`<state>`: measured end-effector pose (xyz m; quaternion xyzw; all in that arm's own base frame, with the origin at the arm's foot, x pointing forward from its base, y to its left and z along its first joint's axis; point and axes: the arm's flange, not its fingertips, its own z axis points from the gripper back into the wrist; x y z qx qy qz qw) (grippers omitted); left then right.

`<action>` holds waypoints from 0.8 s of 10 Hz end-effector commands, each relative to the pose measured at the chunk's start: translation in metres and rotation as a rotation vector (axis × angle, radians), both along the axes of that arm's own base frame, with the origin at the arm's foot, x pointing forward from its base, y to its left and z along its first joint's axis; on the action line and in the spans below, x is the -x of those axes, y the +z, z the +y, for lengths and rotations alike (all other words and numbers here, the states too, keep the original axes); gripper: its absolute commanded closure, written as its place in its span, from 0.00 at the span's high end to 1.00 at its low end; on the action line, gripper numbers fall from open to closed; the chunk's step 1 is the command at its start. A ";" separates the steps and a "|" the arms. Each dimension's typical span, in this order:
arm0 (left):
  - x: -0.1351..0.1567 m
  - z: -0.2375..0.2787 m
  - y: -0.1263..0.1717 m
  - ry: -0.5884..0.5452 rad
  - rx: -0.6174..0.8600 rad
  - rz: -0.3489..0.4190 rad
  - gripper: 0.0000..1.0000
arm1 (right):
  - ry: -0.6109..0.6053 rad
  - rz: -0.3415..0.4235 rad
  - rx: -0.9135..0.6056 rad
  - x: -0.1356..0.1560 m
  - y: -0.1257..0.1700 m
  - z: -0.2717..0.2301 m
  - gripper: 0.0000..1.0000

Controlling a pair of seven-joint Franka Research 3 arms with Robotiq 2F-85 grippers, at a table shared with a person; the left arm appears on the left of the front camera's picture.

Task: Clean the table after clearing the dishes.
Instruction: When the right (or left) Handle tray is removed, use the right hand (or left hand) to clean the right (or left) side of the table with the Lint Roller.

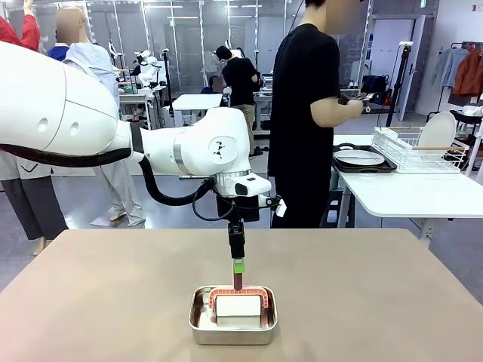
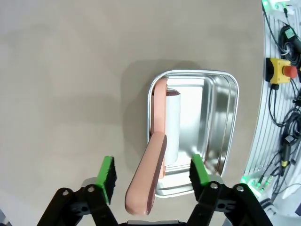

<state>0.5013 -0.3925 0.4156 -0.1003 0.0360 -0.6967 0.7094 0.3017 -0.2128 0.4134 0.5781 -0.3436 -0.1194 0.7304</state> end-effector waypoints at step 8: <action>0.001 -0.001 0.001 0.002 -0.035 0.011 0.00 | 0.008 -0.009 0.000 0.002 0.002 0.000 1.00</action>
